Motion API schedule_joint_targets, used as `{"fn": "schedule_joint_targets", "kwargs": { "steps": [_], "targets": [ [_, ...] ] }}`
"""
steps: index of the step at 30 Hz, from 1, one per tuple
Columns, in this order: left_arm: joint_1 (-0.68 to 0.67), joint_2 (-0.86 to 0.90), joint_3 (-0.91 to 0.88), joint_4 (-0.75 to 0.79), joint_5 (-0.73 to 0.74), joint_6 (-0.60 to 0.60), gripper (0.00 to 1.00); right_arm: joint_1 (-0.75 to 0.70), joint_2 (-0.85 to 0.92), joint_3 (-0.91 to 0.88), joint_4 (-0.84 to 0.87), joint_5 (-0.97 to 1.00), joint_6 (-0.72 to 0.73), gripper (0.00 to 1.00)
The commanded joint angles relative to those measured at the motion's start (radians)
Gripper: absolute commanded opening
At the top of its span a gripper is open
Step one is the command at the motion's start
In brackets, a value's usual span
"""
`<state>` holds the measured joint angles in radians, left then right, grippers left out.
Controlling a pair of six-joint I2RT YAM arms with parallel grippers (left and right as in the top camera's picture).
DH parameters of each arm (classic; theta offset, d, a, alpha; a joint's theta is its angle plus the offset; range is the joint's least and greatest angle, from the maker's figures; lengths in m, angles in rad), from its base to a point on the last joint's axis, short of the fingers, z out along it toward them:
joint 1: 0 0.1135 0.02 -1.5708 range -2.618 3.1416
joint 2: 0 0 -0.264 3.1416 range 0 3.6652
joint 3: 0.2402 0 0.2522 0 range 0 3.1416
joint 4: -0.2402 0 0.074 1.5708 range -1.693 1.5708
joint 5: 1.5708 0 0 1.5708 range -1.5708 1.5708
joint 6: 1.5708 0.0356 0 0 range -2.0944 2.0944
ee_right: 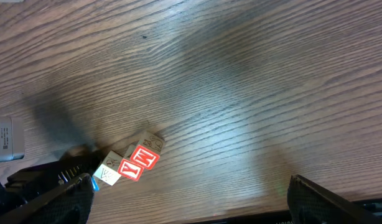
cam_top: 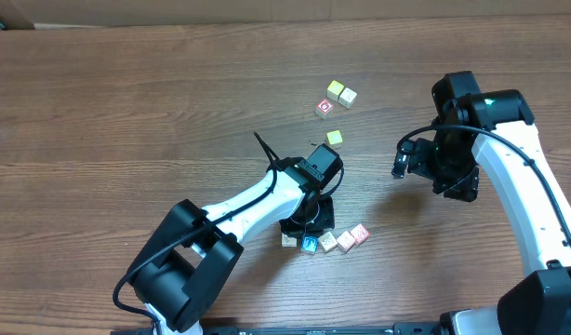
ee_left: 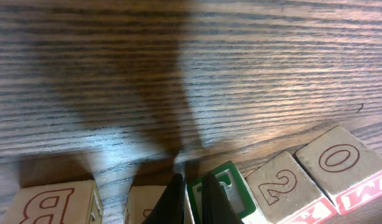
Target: Flip 5 blocks
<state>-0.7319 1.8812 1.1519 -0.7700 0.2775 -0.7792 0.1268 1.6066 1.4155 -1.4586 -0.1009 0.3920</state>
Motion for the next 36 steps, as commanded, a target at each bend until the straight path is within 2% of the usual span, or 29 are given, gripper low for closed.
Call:
{"fn": "schedule_joint_targets", "kwargs": {
  "steps": [1, 8, 13, 16, 18, 21, 23, 28, 36],
  "targets": [
    [-0.003, 0.015, 0.016, -0.008, 0.006, -0.004, 0.05, 0.001, -0.023, 0.024, -0.004, -0.006, -0.004, 1.0],
    [0.0, 0.015, 0.018, -0.018, -0.024, -0.003, 0.04, 0.002, -0.023, 0.019, -0.021, -0.016, 0.008, 0.98],
    [0.086, 0.015, 0.061, -0.072, -0.049, 0.005, 0.04, 0.002, -0.023, -0.038, -0.005, -0.059, 0.008, 0.84],
    [0.159, 0.015, 0.133, -0.143, -0.06, 0.056, 0.04, 0.002, -0.023, -0.08, 0.03, -0.068, 0.03, 0.76],
    [0.199, 0.015, 0.186, -0.207, -0.097, 0.073, 0.04, 0.002, -0.023, -0.107, 0.053, -0.099, 0.03, 0.61],
    [0.246, 0.015, 0.238, -0.317, -0.157, 0.073, 0.04, 0.002, -0.023, -0.156, 0.09, -0.143, 0.031, 0.31],
    [0.271, 0.015, 0.241, -0.38, -0.177, 0.072, 0.04, 0.004, -0.023, -0.198, 0.118, -0.172, 0.032, 0.05],
    [0.287, 0.015, 0.188, -0.449, -0.208, 0.072, 0.04, 0.028, -0.023, -0.307, 0.189, -0.182, 0.096, 0.04],
    [0.278, 0.015, 0.063, -0.397, -0.195, 0.069, 0.04, 0.104, -0.023, -0.376, 0.252, -0.192, 0.14, 0.04]
  ]
}}
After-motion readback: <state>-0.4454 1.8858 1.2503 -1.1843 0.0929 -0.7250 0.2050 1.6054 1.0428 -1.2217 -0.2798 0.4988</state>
